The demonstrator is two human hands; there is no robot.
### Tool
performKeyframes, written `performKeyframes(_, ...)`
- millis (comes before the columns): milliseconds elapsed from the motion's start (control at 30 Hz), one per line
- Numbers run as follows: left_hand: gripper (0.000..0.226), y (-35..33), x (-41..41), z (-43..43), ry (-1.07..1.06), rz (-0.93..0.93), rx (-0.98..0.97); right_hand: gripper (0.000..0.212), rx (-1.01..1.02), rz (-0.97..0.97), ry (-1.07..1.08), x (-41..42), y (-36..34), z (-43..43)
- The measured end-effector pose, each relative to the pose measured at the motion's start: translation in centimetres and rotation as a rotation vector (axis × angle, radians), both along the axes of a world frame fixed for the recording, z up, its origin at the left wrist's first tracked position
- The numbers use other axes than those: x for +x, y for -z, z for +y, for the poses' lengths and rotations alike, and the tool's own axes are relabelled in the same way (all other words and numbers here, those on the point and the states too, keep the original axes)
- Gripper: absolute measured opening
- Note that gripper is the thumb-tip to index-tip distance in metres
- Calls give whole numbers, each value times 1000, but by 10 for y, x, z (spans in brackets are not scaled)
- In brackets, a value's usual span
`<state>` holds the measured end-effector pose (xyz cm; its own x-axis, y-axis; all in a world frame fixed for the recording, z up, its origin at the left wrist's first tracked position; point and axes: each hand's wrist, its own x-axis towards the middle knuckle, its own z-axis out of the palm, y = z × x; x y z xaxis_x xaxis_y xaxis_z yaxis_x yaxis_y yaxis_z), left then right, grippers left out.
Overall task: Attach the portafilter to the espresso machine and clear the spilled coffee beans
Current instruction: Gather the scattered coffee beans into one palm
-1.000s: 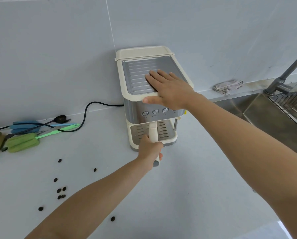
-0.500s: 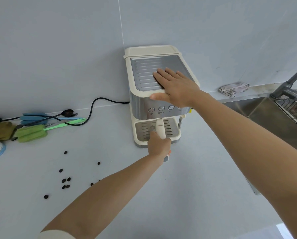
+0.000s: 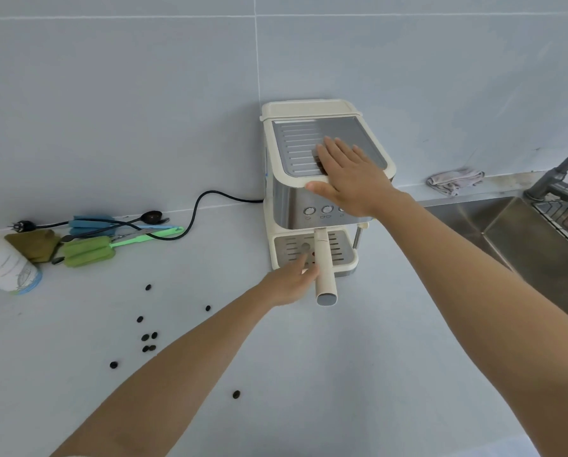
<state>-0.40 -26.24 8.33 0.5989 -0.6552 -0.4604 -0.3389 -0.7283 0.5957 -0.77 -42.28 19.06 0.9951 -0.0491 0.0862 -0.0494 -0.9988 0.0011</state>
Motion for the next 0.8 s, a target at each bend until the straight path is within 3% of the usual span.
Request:
performKeyframes(200,63,-6,31,60,-10,-447,179,67,-25,-27,38,5,5,49)
performKeyframes(367,65,-21,53,119,-98,-833,121,69,19,-84,54,14,14,98)
performKeyframes(500,65,-44,68,165,-156,-1021,71,76,141,-119,56,25,22,142)
performKeyframes(600,70,-60,78,197,-184,-1099,90,78,175,-138,42,34,29,176)
performKeyframes(800,81,-51,92,252,-179,-1014,120,79,183,-108,23,45,42,225)
